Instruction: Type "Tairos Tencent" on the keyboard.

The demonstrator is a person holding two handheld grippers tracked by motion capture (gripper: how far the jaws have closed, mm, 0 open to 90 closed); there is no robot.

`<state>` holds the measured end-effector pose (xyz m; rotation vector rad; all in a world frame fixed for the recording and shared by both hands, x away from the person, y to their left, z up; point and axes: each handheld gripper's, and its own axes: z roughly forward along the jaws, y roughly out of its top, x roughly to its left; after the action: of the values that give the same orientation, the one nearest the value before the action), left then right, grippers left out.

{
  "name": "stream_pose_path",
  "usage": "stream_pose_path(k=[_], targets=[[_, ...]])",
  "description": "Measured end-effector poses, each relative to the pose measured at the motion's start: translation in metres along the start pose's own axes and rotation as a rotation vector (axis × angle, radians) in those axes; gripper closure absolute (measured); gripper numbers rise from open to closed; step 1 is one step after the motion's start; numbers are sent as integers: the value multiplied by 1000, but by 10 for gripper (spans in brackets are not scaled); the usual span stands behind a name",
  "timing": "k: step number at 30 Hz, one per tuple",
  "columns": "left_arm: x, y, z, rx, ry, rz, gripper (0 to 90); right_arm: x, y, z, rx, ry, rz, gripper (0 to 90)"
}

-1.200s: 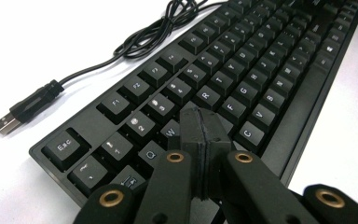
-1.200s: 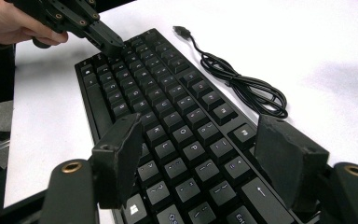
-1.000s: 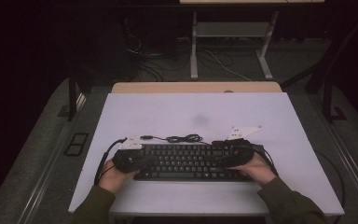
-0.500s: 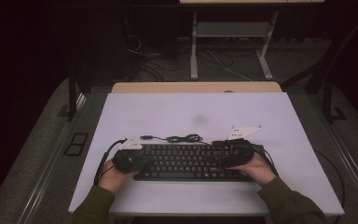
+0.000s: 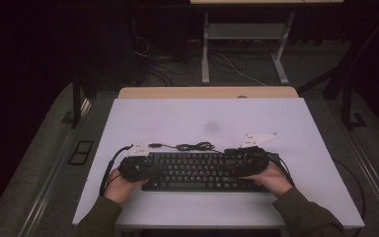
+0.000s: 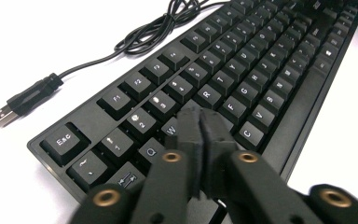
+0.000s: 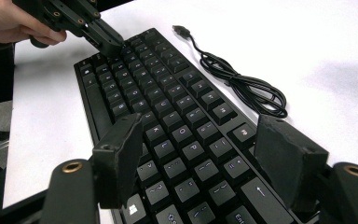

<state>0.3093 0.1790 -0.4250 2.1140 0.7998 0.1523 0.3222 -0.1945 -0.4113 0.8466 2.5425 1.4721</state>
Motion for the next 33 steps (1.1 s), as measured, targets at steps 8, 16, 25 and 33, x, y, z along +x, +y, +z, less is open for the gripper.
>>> stream_pose_path(k=[8,16,25,33], targets=[[-4,2,1,-27,-27,-6,552,0,0,1,9,2,1,350],[-7,3,5,-56,0,4,254,0,0,2,20,11,3,399],[-9,4,9,-64,14,5,59,1,2,3,28,10,2,591],[-9,4,12,-75,28,13,0,-1,8,5,41,-6,0,886]])
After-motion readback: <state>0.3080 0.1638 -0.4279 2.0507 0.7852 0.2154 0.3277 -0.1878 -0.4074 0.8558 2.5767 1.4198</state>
